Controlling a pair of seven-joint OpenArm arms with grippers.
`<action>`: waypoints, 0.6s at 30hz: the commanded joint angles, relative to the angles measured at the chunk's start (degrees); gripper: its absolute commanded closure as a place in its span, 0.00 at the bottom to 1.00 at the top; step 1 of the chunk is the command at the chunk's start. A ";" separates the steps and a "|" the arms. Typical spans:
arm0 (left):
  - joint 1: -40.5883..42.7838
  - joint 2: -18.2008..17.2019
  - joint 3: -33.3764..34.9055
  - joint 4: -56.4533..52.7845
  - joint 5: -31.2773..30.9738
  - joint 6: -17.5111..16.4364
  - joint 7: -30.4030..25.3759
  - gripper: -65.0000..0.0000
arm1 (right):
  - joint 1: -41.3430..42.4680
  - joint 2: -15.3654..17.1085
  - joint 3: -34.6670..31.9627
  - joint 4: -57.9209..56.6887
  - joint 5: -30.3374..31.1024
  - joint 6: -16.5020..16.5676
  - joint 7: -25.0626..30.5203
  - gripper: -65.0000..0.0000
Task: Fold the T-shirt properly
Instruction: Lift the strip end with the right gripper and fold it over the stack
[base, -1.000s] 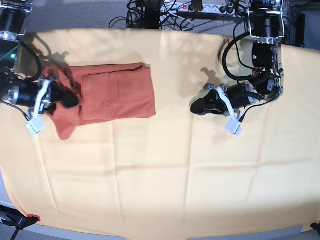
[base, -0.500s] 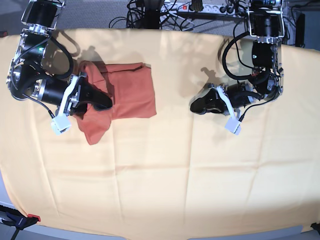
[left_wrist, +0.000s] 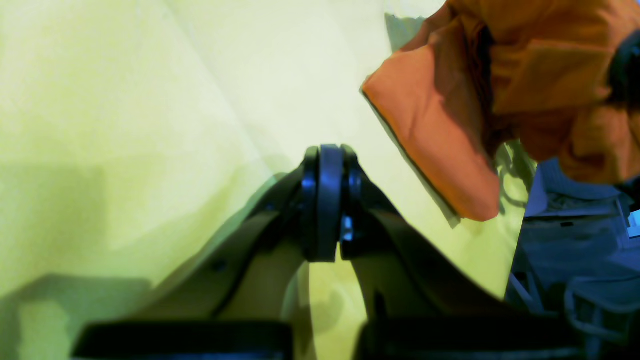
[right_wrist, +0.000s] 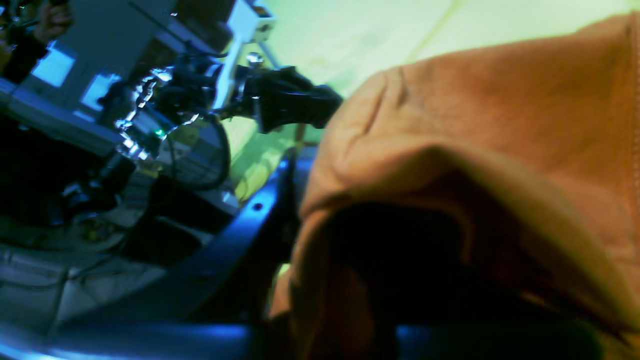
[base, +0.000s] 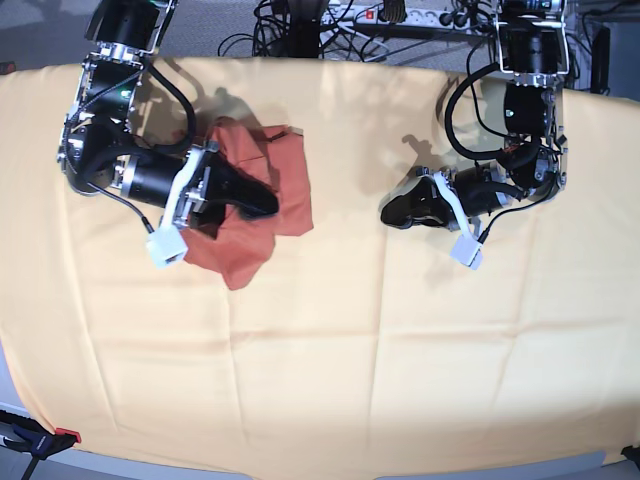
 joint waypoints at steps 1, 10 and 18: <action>-0.96 -0.46 -0.13 0.92 -1.60 -0.47 -0.87 1.00 | 0.94 0.22 -0.85 0.76 -0.09 0.08 1.06 0.62; -0.98 -0.46 -0.15 0.92 -1.60 -0.47 -0.90 1.00 | 1.73 0.44 -7.89 0.96 -5.90 0.08 1.06 0.38; -0.94 -1.49 -0.15 0.92 -1.60 -0.47 -0.70 1.00 | 4.92 1.01 -7.67 6.54 2.61 0.08 1.06 0.38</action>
